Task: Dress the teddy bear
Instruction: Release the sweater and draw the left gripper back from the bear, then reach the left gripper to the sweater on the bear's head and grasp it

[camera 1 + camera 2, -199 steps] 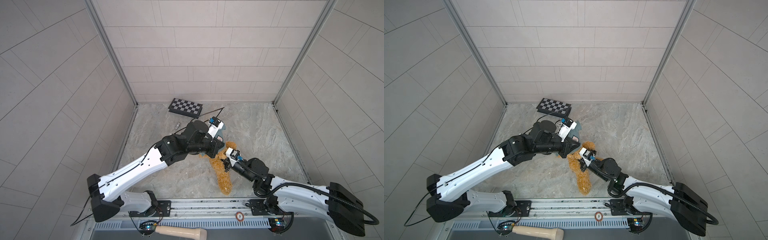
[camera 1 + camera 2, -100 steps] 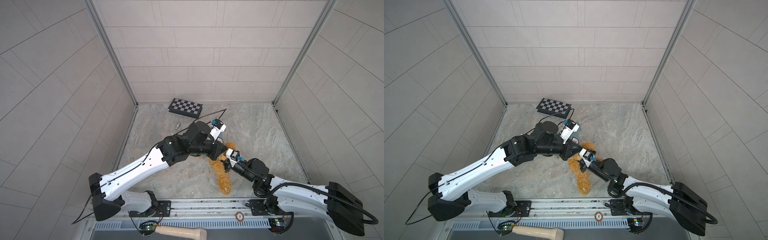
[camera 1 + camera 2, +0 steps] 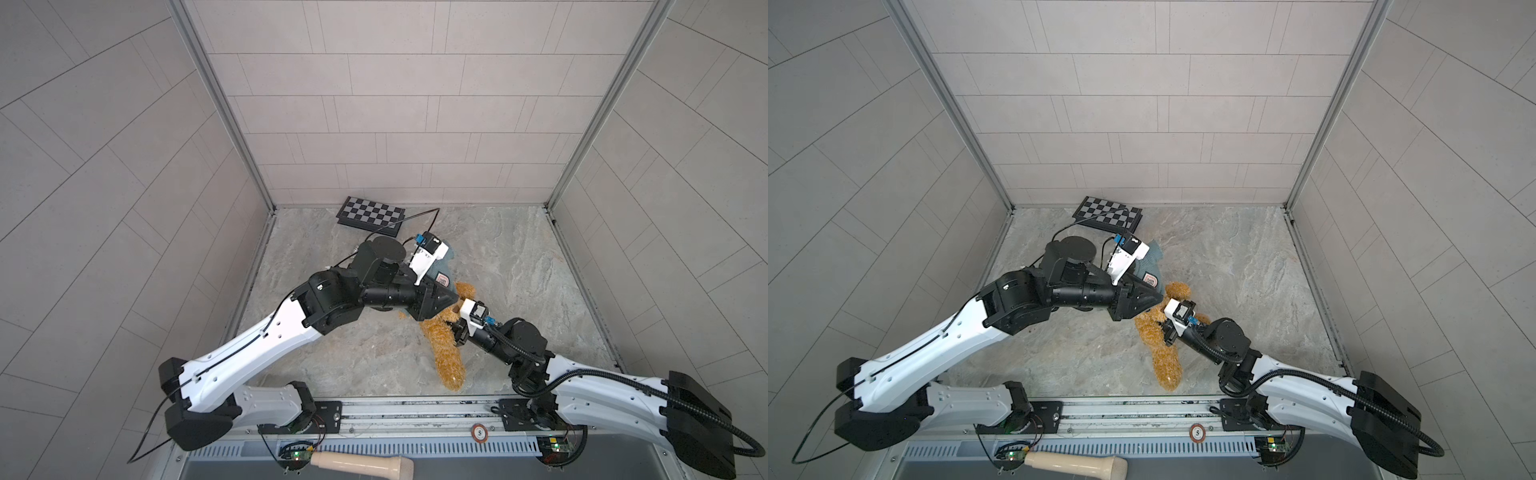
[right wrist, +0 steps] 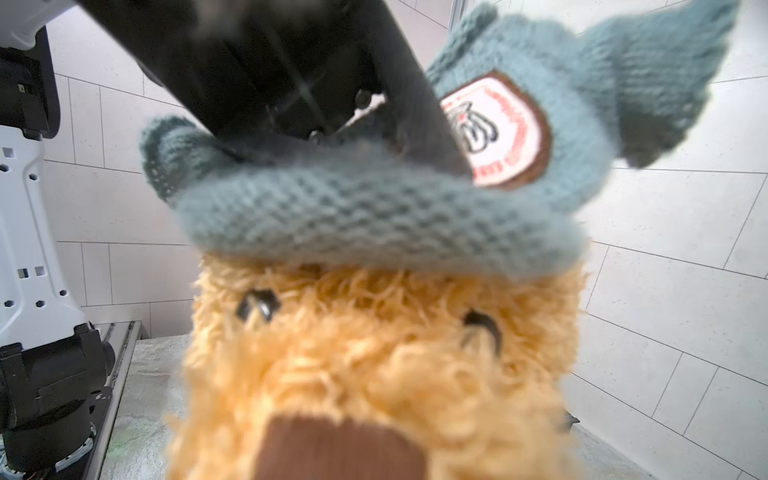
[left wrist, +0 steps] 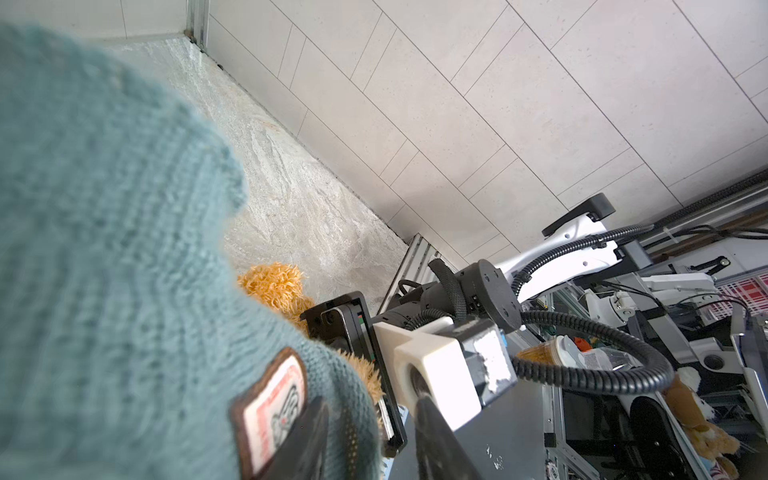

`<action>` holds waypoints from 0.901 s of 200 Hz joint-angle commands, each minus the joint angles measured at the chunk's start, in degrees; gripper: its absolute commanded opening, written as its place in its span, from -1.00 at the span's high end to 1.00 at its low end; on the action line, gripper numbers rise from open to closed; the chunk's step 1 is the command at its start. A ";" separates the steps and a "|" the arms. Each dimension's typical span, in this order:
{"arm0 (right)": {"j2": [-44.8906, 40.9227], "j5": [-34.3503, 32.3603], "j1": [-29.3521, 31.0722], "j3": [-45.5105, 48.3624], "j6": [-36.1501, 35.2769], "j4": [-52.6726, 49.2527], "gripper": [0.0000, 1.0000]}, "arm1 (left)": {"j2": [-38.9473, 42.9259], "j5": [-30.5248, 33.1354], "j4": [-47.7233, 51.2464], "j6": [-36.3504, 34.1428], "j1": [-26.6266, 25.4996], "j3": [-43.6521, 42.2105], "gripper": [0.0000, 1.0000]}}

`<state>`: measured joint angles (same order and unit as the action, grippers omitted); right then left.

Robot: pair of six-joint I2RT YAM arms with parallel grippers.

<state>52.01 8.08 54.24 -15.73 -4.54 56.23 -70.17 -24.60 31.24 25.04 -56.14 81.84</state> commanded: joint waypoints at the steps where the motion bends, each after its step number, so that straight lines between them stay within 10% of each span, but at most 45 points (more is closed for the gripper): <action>1: -1.14 1.35 0.43 -0.79 -1.66 6.19 1.00 | 1.70 -1.44 -2.12 0.31 1.30 0.74 0.17; 95: -0.10 3.08 0.43 0.65 -2.86 9.60 1.00 | 9.91 -8.14 -8.75 2.03 7.45 1.32 -0.23; 180: -2.27 4.43 0.43 0.19 -2.33 11.10 1.00 | 17.68 -9.82 -16.43 20.67 29.08 -16.12 0.03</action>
<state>51.62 10.57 54.37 -14.92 -5.80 62.70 -50.72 -32.18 18.68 38.89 -28.75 70.54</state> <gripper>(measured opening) 0.108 0.498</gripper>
